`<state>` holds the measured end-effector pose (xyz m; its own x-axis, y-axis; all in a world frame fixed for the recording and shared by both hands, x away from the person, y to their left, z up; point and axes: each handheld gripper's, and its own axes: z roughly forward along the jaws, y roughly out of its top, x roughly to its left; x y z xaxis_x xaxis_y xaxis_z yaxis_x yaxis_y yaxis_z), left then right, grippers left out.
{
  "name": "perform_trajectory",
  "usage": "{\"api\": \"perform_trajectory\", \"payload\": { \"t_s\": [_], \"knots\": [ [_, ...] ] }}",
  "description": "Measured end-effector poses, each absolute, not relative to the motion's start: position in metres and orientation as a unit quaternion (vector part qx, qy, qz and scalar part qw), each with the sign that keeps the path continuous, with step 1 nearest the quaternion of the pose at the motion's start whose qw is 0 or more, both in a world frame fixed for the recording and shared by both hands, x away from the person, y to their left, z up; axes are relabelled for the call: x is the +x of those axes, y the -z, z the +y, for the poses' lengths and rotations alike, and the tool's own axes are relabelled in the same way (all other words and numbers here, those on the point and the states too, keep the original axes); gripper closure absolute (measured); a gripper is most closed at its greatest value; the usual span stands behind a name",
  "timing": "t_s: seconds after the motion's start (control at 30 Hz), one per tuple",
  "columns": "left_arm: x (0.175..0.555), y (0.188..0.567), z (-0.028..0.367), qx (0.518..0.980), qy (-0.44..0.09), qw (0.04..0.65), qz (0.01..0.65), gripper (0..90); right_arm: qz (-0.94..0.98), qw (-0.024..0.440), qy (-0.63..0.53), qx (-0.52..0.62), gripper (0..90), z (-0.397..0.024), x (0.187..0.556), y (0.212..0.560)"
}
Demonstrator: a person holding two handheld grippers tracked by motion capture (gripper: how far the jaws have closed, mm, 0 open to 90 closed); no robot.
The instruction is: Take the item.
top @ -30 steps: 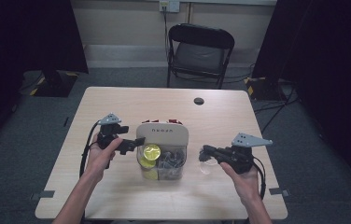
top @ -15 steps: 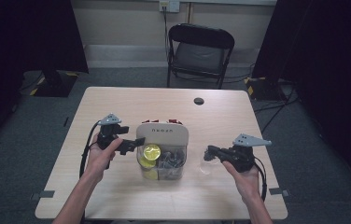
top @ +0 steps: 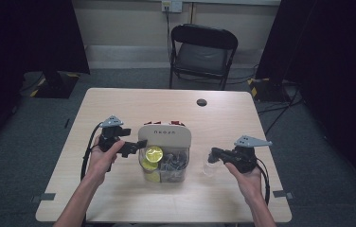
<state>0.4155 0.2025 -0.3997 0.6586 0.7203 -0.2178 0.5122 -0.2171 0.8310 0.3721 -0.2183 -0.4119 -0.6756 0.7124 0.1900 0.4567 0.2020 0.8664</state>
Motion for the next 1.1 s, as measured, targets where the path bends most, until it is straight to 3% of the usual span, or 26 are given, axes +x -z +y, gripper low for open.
{"api": "perform_trajectory", "payload": {
  "t_s": [0.23,0.67,1.1],
  "knots": [
    [0.416,0.400,0.203,0.771,-0.106,0.485,0.400,8.5,0.761,0.129,-0.504,0.387,80.3,-0.219,0.372,0.413],
    [0.416,0.400,0.204,0.771,-0.104,0.487,0.398,8.6,0.752,0.144,-0.502,0.402,59.7,-0.230,0.356,0.409],
    [0.416,0.400,0.204,0.771,-0.106,0.487,0.396,9.8,0.755,0.154,-0.477,0.423,49.3,-0.243,0.342,0.423]
  ]
}}
